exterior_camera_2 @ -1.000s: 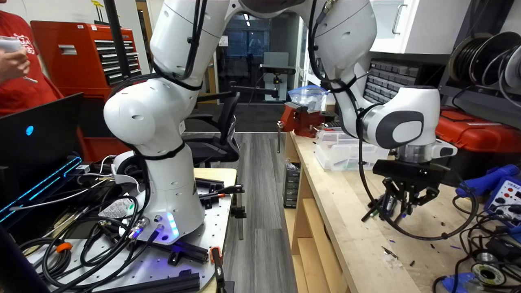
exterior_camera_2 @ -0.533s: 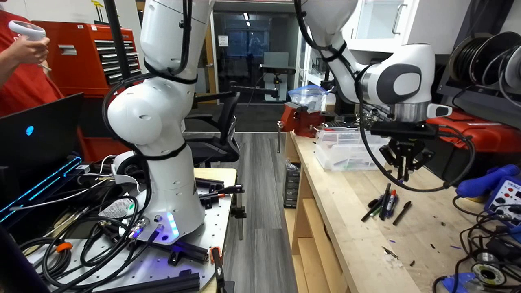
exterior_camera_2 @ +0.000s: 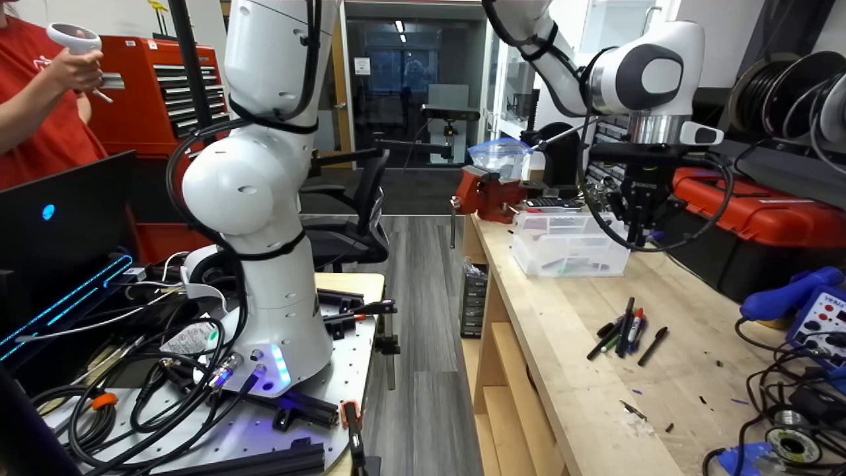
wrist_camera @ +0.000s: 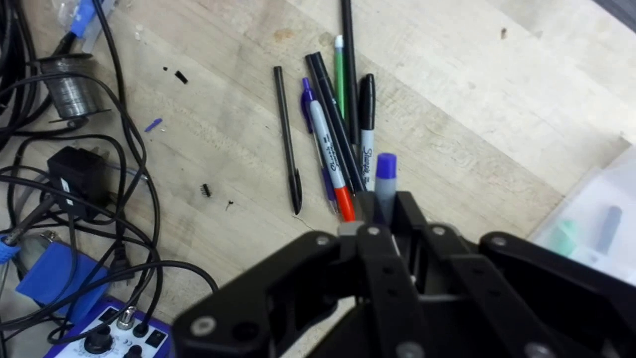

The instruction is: Pick up the blue marker and put it in the box

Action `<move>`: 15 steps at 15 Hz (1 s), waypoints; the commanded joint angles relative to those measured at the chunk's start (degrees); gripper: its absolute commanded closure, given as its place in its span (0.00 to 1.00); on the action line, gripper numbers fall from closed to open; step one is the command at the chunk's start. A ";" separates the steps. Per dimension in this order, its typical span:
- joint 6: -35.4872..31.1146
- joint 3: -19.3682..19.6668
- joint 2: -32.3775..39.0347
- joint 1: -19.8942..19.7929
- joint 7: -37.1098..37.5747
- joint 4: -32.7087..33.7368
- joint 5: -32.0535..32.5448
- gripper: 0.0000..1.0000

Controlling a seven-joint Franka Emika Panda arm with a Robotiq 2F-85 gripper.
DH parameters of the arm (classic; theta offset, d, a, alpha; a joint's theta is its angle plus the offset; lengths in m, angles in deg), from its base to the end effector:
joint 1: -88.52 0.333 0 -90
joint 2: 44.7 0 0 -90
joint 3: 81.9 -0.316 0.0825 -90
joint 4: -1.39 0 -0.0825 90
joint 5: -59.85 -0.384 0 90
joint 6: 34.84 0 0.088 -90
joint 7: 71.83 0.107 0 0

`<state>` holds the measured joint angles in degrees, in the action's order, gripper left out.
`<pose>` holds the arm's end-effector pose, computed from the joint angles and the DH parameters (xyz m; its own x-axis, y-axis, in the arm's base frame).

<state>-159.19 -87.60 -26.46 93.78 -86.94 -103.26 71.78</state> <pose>0.6263 0.1089 0.3647 0.8452 0.5342 -0.0177 0.5309 -0.8352 0.1436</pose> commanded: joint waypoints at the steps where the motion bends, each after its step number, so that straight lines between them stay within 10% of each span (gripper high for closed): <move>1: 6.15 -0.31 0.97 1.59 7.65 5.26 -3.56 0.97; 15: 9.00 -2.43 14.29 9.76 24.89 22.47 -9.99 0.97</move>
<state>-153.01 -90.05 -16.60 102.37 -64.10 -86.81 63.05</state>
